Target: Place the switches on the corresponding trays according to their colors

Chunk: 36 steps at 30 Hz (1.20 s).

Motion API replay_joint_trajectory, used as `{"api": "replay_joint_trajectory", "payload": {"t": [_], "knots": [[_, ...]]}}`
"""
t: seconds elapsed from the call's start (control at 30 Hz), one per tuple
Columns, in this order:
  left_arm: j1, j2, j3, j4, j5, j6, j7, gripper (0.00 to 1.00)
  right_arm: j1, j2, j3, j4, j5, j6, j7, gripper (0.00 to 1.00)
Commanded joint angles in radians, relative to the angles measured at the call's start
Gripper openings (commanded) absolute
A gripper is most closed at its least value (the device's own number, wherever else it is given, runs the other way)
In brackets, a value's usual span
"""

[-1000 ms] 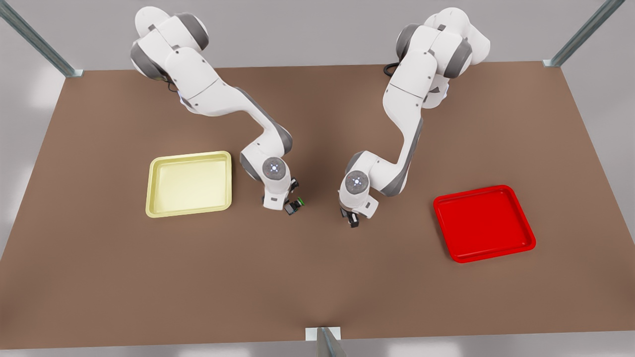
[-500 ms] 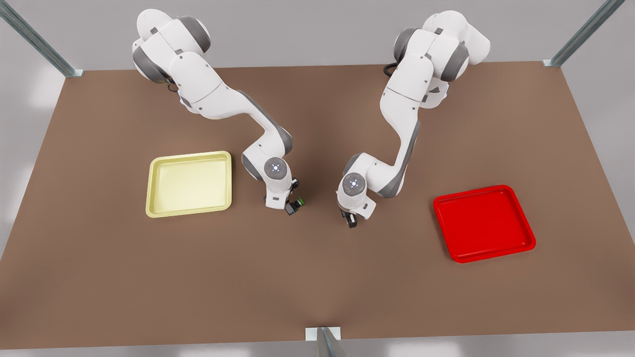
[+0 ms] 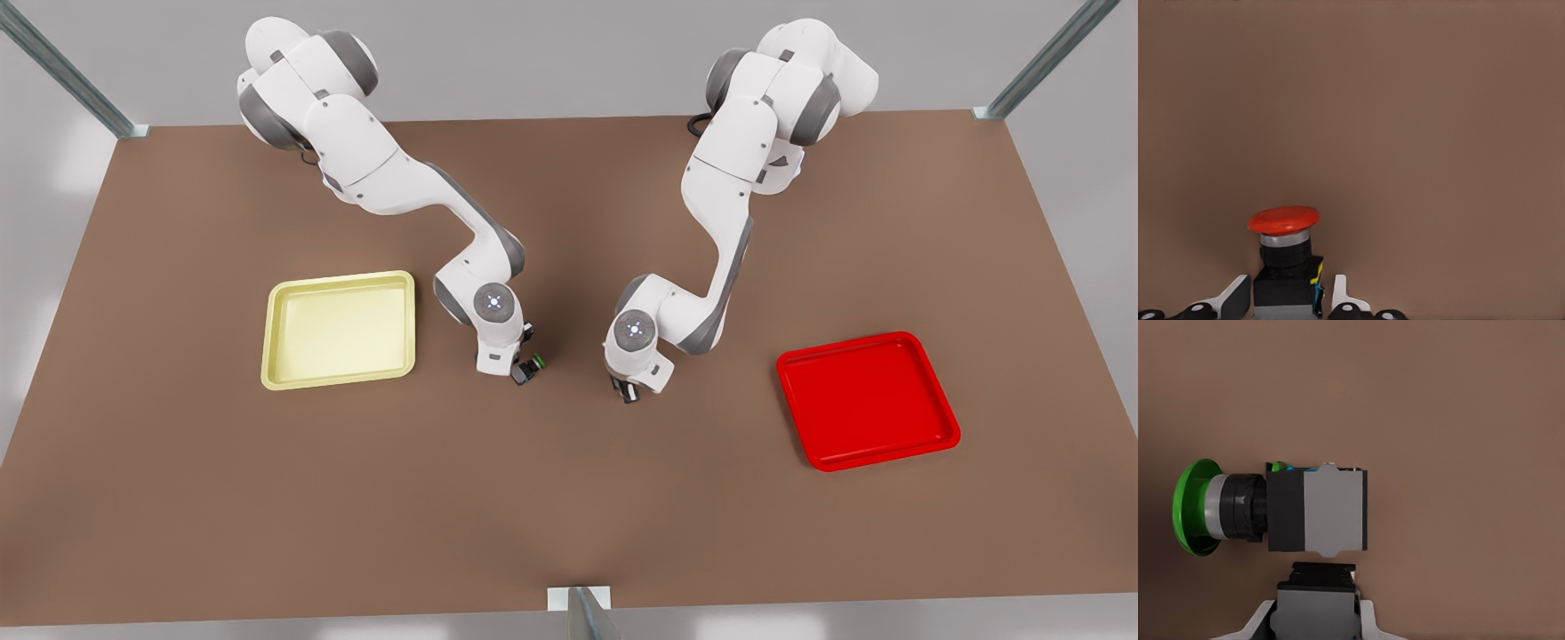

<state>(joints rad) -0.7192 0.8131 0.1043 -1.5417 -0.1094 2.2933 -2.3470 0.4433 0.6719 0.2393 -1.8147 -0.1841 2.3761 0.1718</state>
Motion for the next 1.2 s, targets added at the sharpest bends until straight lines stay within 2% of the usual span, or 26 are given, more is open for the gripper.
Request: {"api": "replay_joint_trajectory", "payload": {"t": [0.0, 0.2, 0.3, 0.43, 0.47, 0.5, 0.53, 0.63, 0.73, 0.8, 0.93, 1.03, 1.07, 1.1, 1.17], "knots": [[0.001, 0.000, 0.000, 0.000, 0.001, 0.000, 0.000, 0.62, 0.000, 0.000, 0.000, 0.000, 0.000, 0.000, 0.000, 0.55], [-0.002, 0.003, -0.002, 0.000, 0.001, 0.000, 0.000, 0.62, 0.000, -0.006, 0.000, -0.002, 0.000, -0.002, 0.000, 0.54], [-0.005, 0.003, 0.000, 0.000, 0.001, 0.000, 0.000, 0.56, 0.000, -0.006, 0.000, -0.003, 0.000, -0.002, 0.000, 0.52], [-0.005, 0.005, 0.000, 0.000, 0.001, 0.000, 0.002, 0.56, -0.002, -0.009, 0.000, -0.003, 0.000, -0.009, -0.002, 0.50], [-0.005, 0.005, 0.000, 0.000, 0.001, 0.000, 0.000, 0.56, -0.003, -0.012, 0.000, -0.003, 0.000, -0.011, -0.002, 0.50], [-0.006, 0.005, 0.000, 0.000, 0.001, 0.000, 0.000, 0.56, -0.003, -0.017, 0.000, -0.005, 0.000, -0.014, -0.002, 0.58], [-0.006, 0.005, 0.000, 0.002, 0.001, -0.002, 0.000, 0.56, -0.003, -0.018, 0.000, -0.005, 0.000, -0.014, -0.002, 0.60], [-0.006, 0.005, 0.000, 0.002, 0.001, 0.000, 0.000, 0.52, -0.041, -0.077, -0.002, -0.043, 0.000, -0.014, -0.012, 0.59], [-0.006, 0.005, 0.000, 0.002, 0.001, -0.002, 0.000, 0.52, -0.150, -0.235, 0.000, -0.189, 0.000, 0.002, -0.049, 0.59], [-0.006, 0.000, 0.000, 0.002, 0.001, -0.002, 0.000, 0.53, -0.201, -0.350, 0.000, -0.368, 0.000, 0.063, -0.054, 0.59], [-0.005, -0.011, 0.003, 0.000, 0.013, -0.012, 0.020, 0.53, -0.236, -0.518, 0.005, -0.635, 0.002, 0.129, -0.052, 0.59], [0.017, -0.052, 0.011, -0.009, 0.066, -0.058, 0.041, 0.53, -0.376, -0.517, -0.003, -0.710, 0.000, 0.201, -0.141, 0.59], [0.032, -0.063, 0.012, -0.012, 0.103, -0.100, 0.051, 0.53, -0.387, -0.509, -0.041, -0.707, 0.002, 0.210, -0.156, 0.59], [0.046, -0.086, 0.020, -0.029, 0.117, -0.115, 0.074, 0.53, -0.380, -0.492, -0.116, -0.706, 0.000, 0.253, -0.225, 0.59], [0.073, -0.129, 0.044, -0.031, 0.123, -0.155, 0.123, 0.53, -0.379, -0.439, -0.178, -0.704, 0.002, 0.314, -0.284, 0.60]]}}
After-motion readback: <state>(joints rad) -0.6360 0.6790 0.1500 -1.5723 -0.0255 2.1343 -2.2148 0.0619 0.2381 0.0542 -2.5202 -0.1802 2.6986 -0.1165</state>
